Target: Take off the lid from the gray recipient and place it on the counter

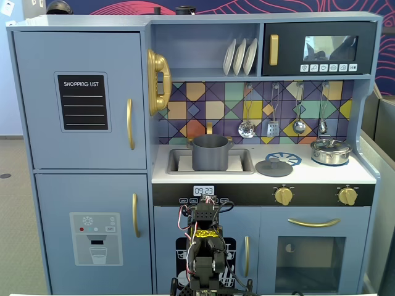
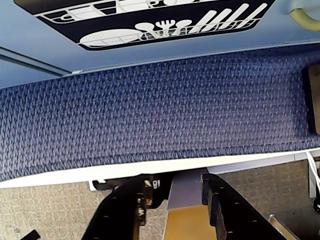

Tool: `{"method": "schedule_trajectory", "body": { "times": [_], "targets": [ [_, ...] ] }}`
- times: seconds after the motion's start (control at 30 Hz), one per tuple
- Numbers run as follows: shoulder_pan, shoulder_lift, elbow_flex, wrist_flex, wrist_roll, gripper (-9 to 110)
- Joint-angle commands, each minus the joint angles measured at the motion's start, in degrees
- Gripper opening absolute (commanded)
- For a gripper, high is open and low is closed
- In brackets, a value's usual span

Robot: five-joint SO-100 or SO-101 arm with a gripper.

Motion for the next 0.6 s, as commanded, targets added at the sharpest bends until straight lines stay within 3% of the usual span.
{"method": "schedule_trajectory", "body": {
  "times": [0.0,0.57],
  "targets": [
    [0.70,0.00,0.26,10.46,0.44,5],
    [0.70,0.00,0.26,10.46,0.44,8]
  ]
}}
